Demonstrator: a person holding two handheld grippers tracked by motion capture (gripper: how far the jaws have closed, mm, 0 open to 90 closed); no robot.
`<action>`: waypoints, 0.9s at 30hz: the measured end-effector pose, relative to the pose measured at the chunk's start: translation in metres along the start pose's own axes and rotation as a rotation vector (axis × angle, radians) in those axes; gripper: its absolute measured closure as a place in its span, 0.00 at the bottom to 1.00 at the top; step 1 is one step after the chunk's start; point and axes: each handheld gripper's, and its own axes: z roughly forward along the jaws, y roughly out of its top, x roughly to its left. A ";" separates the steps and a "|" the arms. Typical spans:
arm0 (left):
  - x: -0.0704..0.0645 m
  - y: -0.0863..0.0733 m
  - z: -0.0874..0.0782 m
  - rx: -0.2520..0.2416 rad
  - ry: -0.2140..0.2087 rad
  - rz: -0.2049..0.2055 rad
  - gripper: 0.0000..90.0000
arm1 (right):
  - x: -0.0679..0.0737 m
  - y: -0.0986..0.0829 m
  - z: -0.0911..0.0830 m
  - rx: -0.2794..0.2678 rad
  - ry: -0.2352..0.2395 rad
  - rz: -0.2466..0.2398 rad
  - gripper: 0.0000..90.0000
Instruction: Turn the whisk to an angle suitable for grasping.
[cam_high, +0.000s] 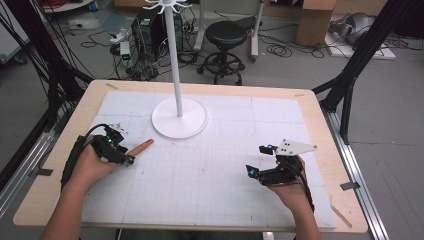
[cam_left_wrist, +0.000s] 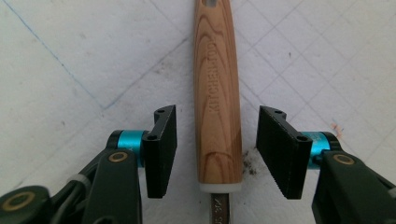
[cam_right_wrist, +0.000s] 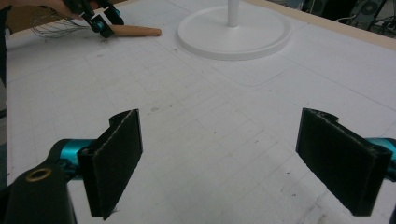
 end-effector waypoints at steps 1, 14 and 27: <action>0.001 0.000 0.000 0.009 0.003 0.005 0.56 | 0.000 0.000 0.000 0.001 0.002 0.001 0.15; -0.008 0.000 0.002 0.030 0.051 0.029 0.75 | 0.001 0.001 0.001 0.003 -0.001 -0.008 0.15; -0.013 0.002 0.002 0.042 0.074 0.082 0.77 | 0.002 0.002 -0.001 0.005 -0.009 -0.002 0.15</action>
